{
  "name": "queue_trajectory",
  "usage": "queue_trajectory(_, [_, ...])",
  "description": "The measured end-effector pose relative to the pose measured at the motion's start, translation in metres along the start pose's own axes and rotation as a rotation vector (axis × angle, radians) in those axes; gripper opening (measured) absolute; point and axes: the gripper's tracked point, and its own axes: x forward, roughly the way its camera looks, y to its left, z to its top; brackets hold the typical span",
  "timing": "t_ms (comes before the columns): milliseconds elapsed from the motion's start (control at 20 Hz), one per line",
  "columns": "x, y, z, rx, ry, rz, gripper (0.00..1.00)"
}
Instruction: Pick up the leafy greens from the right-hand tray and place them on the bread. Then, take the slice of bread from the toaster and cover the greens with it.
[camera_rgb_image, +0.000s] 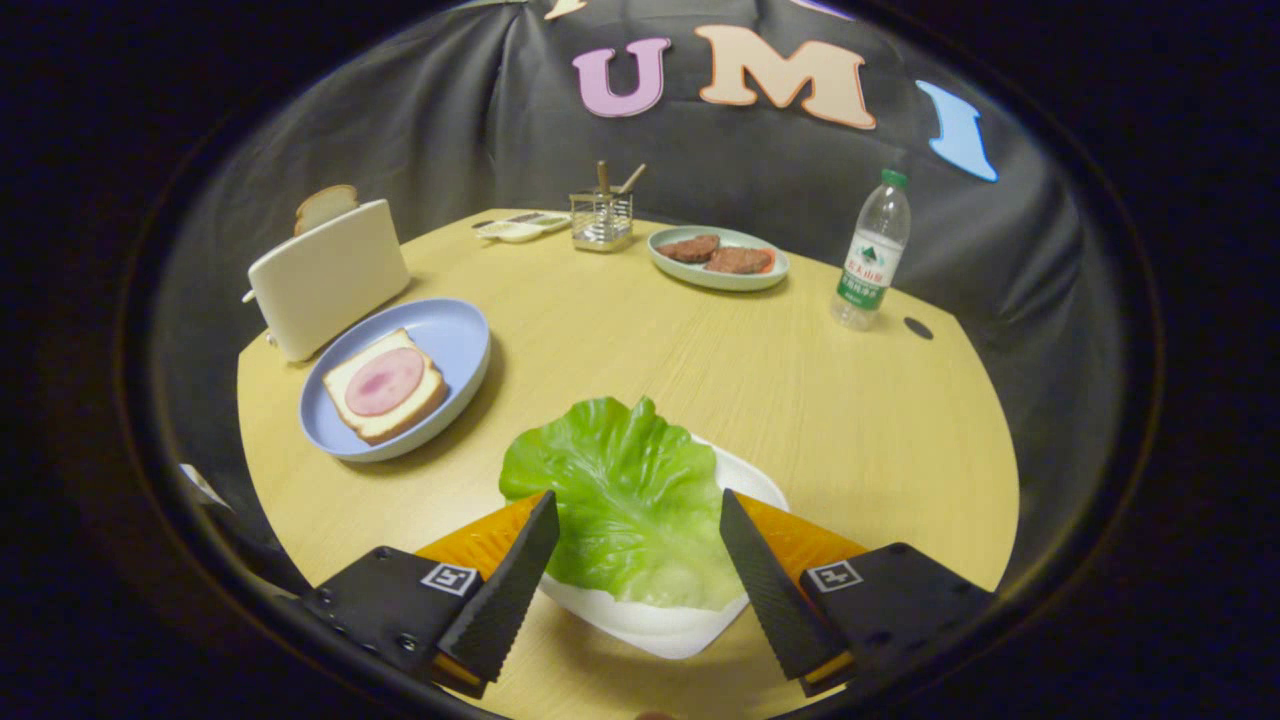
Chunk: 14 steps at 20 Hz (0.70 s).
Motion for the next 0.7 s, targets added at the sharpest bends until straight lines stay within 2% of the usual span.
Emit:
queue_trajectory(250, [0.014,-0.005,-0.006,0.07,0.04,-0.004,1.0])
queue_trajectory(300, [0.013,-0.005,-0.007,0.069,0.039,-0.007,0.91])
queue_trajectory(450, [0.015,-0.005,-0.008,0.07,0.04,-0.023,0.56])
queue_trajectory(600, [0.011,-0.013,-0.005,0.065,0.028,-0.087,0.21])
queue_trajectory(650, [0.007,-0.008,-0.002,0.081,0.022,-0.078,0.09])
queue_trajectory(700, [0.003,-0.004,0.003,0.093,0.004,-0.079,0.09])
